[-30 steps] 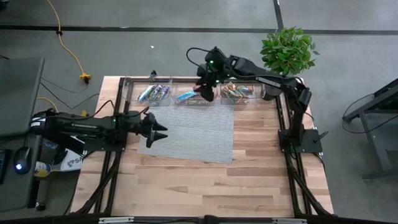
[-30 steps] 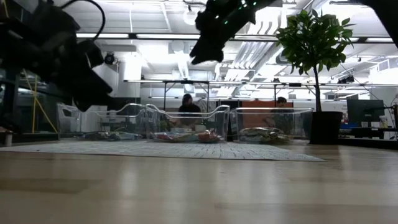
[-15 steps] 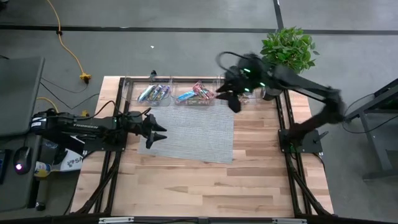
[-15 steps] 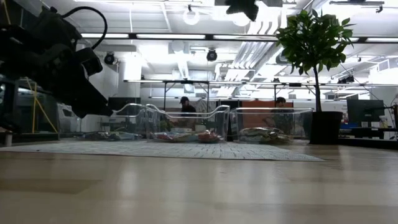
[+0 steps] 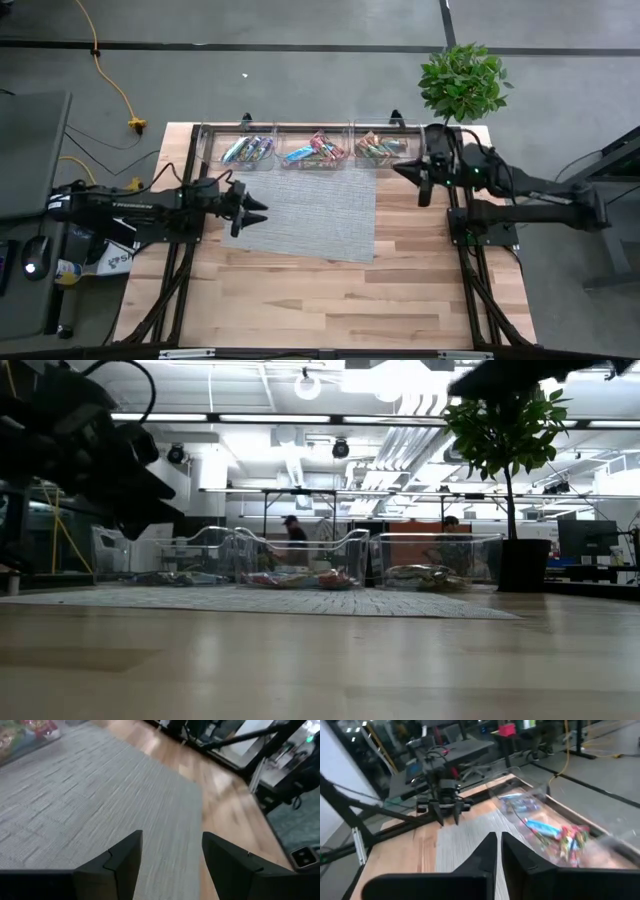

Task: Pick and place Granola Bars by type
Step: Return to Home Position

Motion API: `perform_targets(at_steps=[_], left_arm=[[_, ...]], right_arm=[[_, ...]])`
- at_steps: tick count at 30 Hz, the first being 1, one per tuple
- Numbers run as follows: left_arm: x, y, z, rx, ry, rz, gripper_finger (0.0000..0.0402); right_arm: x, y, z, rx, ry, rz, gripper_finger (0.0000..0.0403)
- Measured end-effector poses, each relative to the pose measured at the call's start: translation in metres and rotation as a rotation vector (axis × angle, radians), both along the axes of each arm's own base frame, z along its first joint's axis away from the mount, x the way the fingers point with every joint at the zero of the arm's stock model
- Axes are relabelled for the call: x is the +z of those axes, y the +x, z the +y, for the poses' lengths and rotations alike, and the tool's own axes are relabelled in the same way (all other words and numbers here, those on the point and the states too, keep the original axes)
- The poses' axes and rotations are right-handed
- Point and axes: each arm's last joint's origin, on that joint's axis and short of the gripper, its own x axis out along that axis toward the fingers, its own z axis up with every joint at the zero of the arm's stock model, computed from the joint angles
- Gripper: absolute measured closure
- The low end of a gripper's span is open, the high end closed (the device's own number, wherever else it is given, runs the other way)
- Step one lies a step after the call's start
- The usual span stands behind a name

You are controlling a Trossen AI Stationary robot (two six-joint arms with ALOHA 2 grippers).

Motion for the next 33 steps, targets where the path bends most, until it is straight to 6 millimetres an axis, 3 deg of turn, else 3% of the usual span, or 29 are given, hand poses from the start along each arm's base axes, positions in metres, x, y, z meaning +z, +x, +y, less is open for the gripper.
perform_targets(at_steps=[5, 10, 12, 26, 33], left_arm=[[0.002, -0.009, -0.002, 0.010, -0.019, -0.087, 0.0247], [0.008, -0.016, -0.003, -0.004, -0.003, -0.138, 0.0363], [0.009, -0.018, -0.004, -0.005, -0.009, -0.147, 0.0390], [0.010, -0.025, -0.003, 0.070, -0.030, -0.166, 0.0400], [0.017, -0.026, 0.000, 0.172, 0.004, -0.239, 0.0401]], right_arm=[[-0.037, -0.015, 0.004, -0.030, 0.057, -0.041, 0.0401], [-0.071, -0.020, 0.005, -0.025, 0.099, -0.081, 0.0402], [-0.084, -0.022, 0.006, -0.021, 0.118, -0.090, 0.0403], [-0.138, -0.031, 0.011, 0.054, 0.219, -0.192, 0.0402], [-0.139, -0.036, 0.012, 0.067, 0.198, -0.278, 0.0402]])
